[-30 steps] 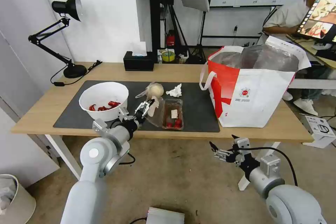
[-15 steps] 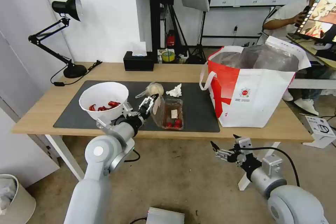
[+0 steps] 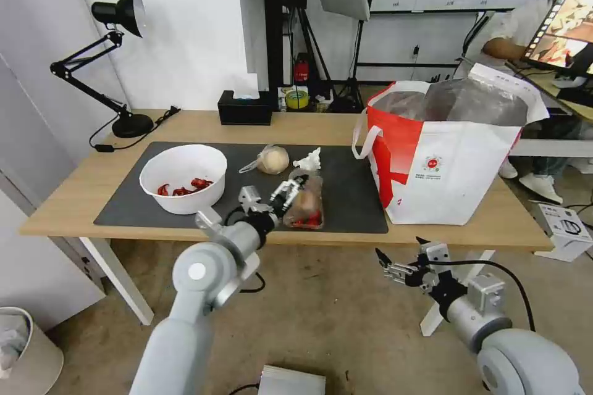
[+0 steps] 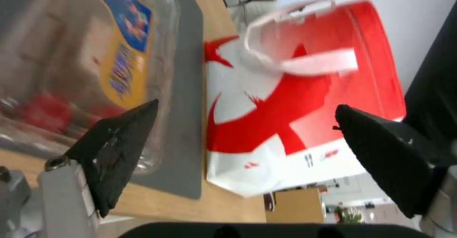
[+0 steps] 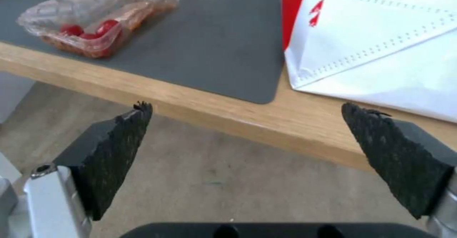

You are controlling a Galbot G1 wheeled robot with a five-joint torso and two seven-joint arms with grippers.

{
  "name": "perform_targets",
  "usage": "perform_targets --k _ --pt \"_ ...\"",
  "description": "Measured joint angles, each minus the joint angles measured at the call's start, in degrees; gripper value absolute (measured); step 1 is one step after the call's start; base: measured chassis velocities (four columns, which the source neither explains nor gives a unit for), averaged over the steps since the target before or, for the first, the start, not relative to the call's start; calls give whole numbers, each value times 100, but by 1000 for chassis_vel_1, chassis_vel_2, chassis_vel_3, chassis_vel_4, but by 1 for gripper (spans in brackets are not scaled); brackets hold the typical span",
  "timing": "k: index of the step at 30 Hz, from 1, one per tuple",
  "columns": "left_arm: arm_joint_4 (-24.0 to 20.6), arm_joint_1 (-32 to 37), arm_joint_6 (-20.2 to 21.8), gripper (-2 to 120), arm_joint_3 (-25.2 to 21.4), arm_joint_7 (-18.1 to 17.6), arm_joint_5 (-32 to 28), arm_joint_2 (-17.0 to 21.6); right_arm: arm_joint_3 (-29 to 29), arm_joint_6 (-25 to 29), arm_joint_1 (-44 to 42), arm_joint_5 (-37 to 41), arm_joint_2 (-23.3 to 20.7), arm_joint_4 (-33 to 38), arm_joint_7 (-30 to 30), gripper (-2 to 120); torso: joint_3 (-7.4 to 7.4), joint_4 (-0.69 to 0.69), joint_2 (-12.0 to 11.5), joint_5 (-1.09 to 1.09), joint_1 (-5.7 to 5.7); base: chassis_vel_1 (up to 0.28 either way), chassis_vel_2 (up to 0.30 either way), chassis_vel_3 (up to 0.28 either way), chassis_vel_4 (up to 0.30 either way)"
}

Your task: Pick up the trash from the table and place it into the takeout bag.

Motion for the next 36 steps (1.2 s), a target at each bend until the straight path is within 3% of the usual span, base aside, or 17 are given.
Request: perform_targets --k 12,15,16,19,20,22,23,26,27,29,36 --pt "54 -141 1 100 134 171 320 116 146 48 -180 32 36 108 -19 100 0 0 0 0 0 0 0 0 0" --pt "180 -263 -4 100 335 651 1314 363 153 54 -223 30 61 141 -20 100 0 0 0 -1 0 0 0 0 0" --pt "180 -263 -4 100 335 651 1314 363 153 54 -223 30 61 141 -20 100 0 0 0 -1 0 0 0 0 0" --pt "312 -435 -5 99 587 1262 2471 595 153 57 -262 16 82 164 -21 100 0 0 0 -1 0 0 0 0 0" --pt "312 -435 -5 99 587 1262 2471 595 153 57 -262 16 82 164 -21 100 0 0 0 -1 0 0 0 0 0" --pt "417 -555 -27 93 722 1798 3235 771 153 58 -279 11 92 180 -21 100 0 0 0 -1 0 0 0 0 0" --pt "417 -555 -27 93 722 1798 3235 771 153 58 -279 11 92 180 -21 100 0 0 0 -1 0 0 0 0 0" --pt "693 -723 -328 77 919 2991 4579 1115 150 63 -313 -5 104 184 -22 100 0 0 0 -1 0 0 0 0 0" --pt "693 -723 -328 77 919 2991 4579 1115 150 63 -313 -5 104 184 -22 100 0 0 0 -1 0 0 0 0 0" --pt "871 -821 -503 66 1017 3361 5060 1274 132 66 -317 -16 125 177 -22 100 0 0 0 -1 0 0 0 0 0" --pt "1158 -1058 -756 44 1129 3852 5661 1492 105 66 -305 -29 151 165 -21 100 0 0 0 -1 0 0 0 0 0"
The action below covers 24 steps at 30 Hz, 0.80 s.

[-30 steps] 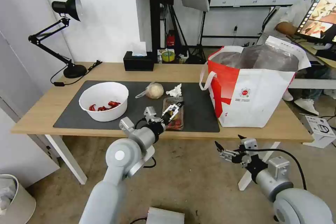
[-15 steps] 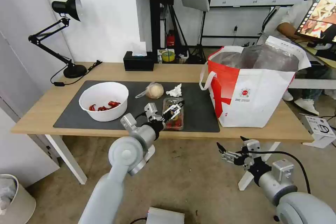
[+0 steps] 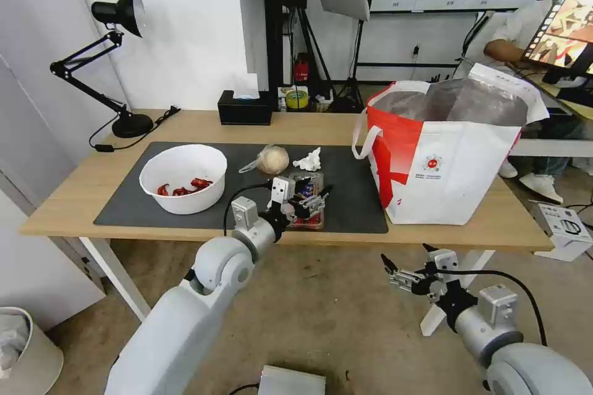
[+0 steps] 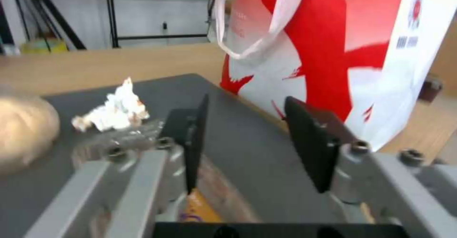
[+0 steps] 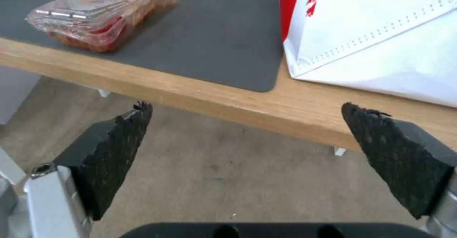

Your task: Pick up the trash from the table and place it into the takeout bag.

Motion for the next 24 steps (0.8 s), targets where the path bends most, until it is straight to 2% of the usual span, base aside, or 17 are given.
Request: perform_targets --k 1,3,6,7,10,12,15,24 --pt "44 -71 -4 37 28 83 103 64 3 0 -8 -1 -1 0 0 100 0 0 0 0 0 0 0 0 0" --pt "66 -123 4 34 44 117 137 105 9 0 -14 -1 -3 1 0 100 0 0 0 0 0 0 0 0 0" --pt "110 -273 197 18 65 304 284 278 27 3 -25 -1 -10 2 3 100 0 0 0 0 0 0 0 0 0" --pt "110 -273 197 18 65 304 284 278 27 3 -25 -1 -10 2 3 100 0 0 0 0 0 0 0 0 0" --pt "111 -251 375 5 127 507 812 466 32 6 -25 -1 -10 3 4 100 0 0 0 1 0 0 0 0 0" --pt "111 -224 397 0 158 567 1010 526 41 7 -24 -1 -10 3 5 100 0 1 0 0 0 0 0 0 0" --pt "126 -182 405 0 194 623 1193 603 50 9 -18 -1 -12 1 5 100 0 0 0 1 0 0 0 0 0" --pt "203 -211 406 0 239 697 1183 641 48 10 -9 0 7 -7 5 100 0 0 0 0 0 0 0 0 0"
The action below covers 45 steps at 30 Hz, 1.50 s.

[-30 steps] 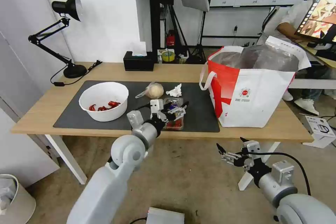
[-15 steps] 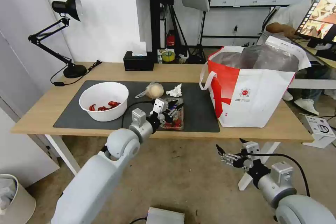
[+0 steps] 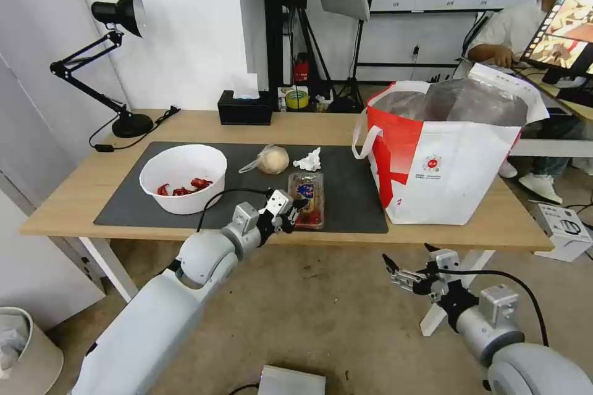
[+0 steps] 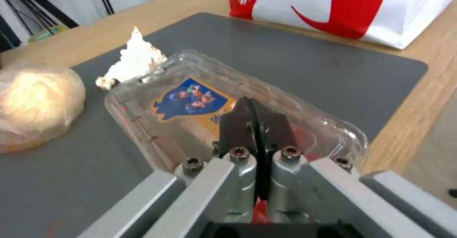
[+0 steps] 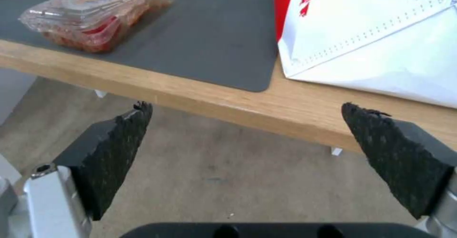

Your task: Pick up the trash from the table and place it into the takeout bag.

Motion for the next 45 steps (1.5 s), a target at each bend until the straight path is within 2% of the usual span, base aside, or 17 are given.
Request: perform_targets --k 11,15,18,19,22,23,26,27,30,31,34,38,42,45 --pt "212 -129 -12 0 159 52 108 -27 106 -11 -10 106 -78 29 3 100 0 -1 0 1 0 0 0 0 0" --pt "255 -182 -16 0 205 53 108 -2 104 -95 51 535 -214 36 70 100 0 -1 0 1 0 0 0 0 0" --pt "277 -231 -15 0 251 53 91 30 58 -150 221 1303 -450 -12 195 100 0 -1 0 0 0 0 0 0 0" --pt "277 -231 -15 0 251 53 91 30 58 -150 221 1303 -450 -12 195 100 0 -1 0 0 0 0 0 0 0" --pt "281 -228 -15 0 248 69 70 87 41 -219 562 3014 -851 -133 595 100 0 0 0 1 0 0 0 0 0" --pt "281 -228 -15 0 248 69 70 87 41 -219 562 3014 -851 -133 595 100 0 0 0 1 0 0 0 0 0" --pt "242 -189 -16 0 201 70 33 140 74 -255 916 4411 -1140 -259 868 100 0 0 0 1 0 0 0 0 0" --pt "242 -189 -16 0 201 70 33 140 74 -255 916 4411 -1140 -259 868 100 0 0 0 1 0 0 0 0 0" --pt "225 -170 -16 0 173 71 -15 150 31 -287 1397 5407 -1325 -468 1108 100 0 0 0 1 0 0 0 0 0" --pt "225 -170 -16 0 173 71 -15 150 31 -287 1397 5407 -1325 -468 1108 100 0 0 0 1 0 0 0 0 0" --pt "211 -159 -16 0 174 71 -26 148 -171 -399 1887 6134 -1450 -738 1350 100 0 0 0 1 0 0 0 0 0" --pt "209 -160 -16 0 174 67 -41 148 -352 -478 2172 6490 -1486 -925 1500 100 0 0 0 0 0 0 0 0 0" --pt "209 -171 -17 0 173 102 -49 148 -659 -609 2621 6914 -1451 -1203 1786 100 0 -1 0 0 0 0 0 0 0" --pt "212 -175 -25 0 167 147 -45 146 -1065 -716 3261 7256 -1363 -1600 2127 100 0 0 0 0 1 0 0 0 0"
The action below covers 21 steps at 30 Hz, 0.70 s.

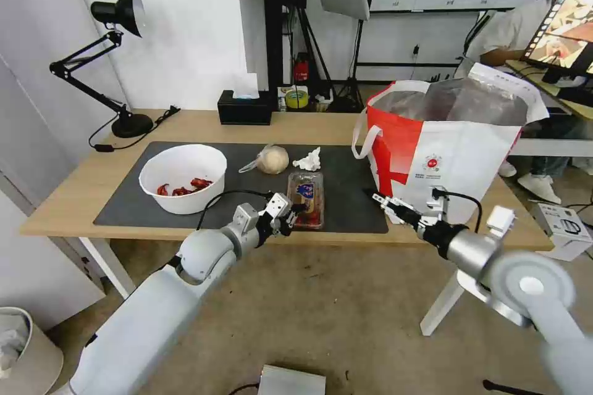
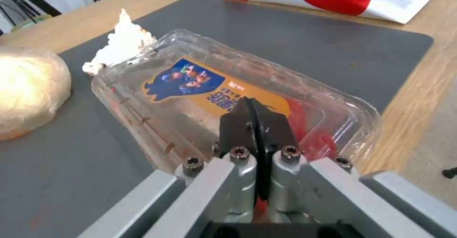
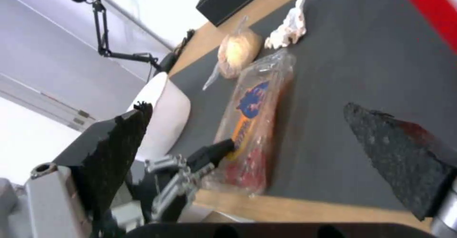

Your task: Pick up the trash from the table and place it into the takeout bag.

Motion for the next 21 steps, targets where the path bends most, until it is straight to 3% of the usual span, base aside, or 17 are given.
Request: perform_targets --k 12,21 --pt "14 120 -20 0 -39 -34 -112 148 -1123 -168 1256 341 550 -1086 834 100 0 0 0 0 0 0 0 0 0" --pt "29 123 -22 0 -41 -47 -134 86 -1534 -197 1735 185 924 -1528 1052 100 0 1 0 -1 0 0 0 0 0"
